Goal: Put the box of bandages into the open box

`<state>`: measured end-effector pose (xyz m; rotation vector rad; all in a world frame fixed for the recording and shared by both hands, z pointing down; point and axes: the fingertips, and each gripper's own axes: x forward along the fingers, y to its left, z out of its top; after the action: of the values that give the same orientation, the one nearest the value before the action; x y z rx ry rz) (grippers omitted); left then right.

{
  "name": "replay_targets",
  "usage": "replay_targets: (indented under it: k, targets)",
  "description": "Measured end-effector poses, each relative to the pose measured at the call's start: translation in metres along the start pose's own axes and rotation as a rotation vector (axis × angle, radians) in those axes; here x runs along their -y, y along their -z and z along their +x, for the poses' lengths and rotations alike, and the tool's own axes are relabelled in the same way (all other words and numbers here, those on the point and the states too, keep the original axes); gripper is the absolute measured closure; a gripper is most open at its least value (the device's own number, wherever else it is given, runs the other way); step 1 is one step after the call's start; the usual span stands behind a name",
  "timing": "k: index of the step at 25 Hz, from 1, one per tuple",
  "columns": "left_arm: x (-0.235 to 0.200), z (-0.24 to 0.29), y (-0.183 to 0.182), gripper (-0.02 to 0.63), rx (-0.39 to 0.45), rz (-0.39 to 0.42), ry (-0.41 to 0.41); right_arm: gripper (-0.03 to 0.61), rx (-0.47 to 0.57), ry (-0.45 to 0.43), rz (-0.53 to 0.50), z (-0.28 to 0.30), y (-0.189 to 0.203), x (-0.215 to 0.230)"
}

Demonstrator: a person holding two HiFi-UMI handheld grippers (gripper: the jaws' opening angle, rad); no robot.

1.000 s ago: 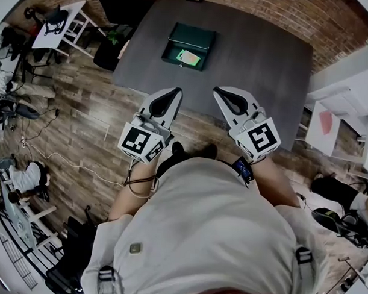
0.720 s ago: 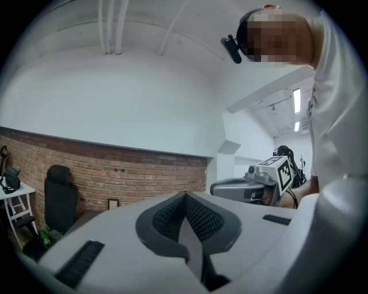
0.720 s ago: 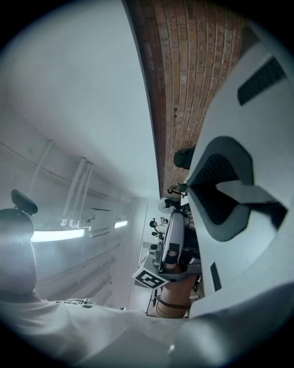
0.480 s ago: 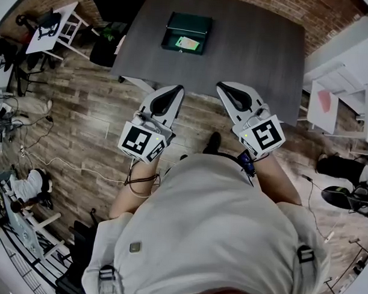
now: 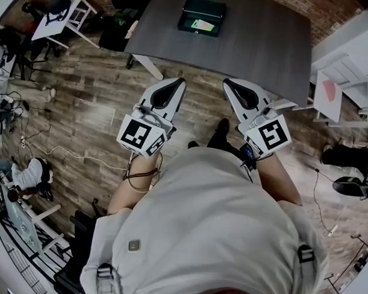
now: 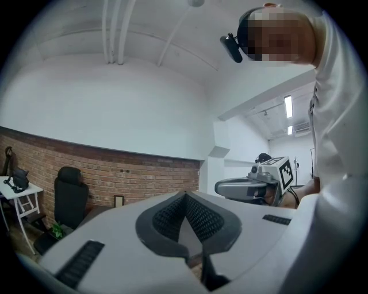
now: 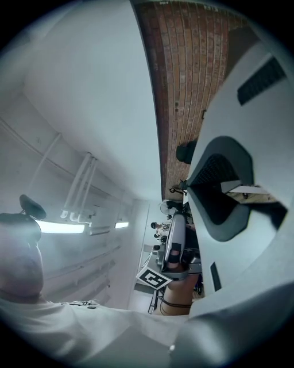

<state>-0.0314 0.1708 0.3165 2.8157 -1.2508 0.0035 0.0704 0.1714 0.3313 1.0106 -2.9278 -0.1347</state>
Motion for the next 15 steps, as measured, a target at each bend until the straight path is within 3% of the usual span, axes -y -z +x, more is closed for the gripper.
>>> replay_targets:
  k: [8,15]
  targets:
    - [0.011,-0.054,0.002,0.598,0.027,-0.002,0.021,0.558,-0.042,0.028,-0.021,-0.010,-0.011,-0.061]
    - [0.016,-0.070,-0.001,0.598,0.043,-0.012,0.036,0.558,-0.014,0.022,-0.052,-0.012,-0.025,-0.080]
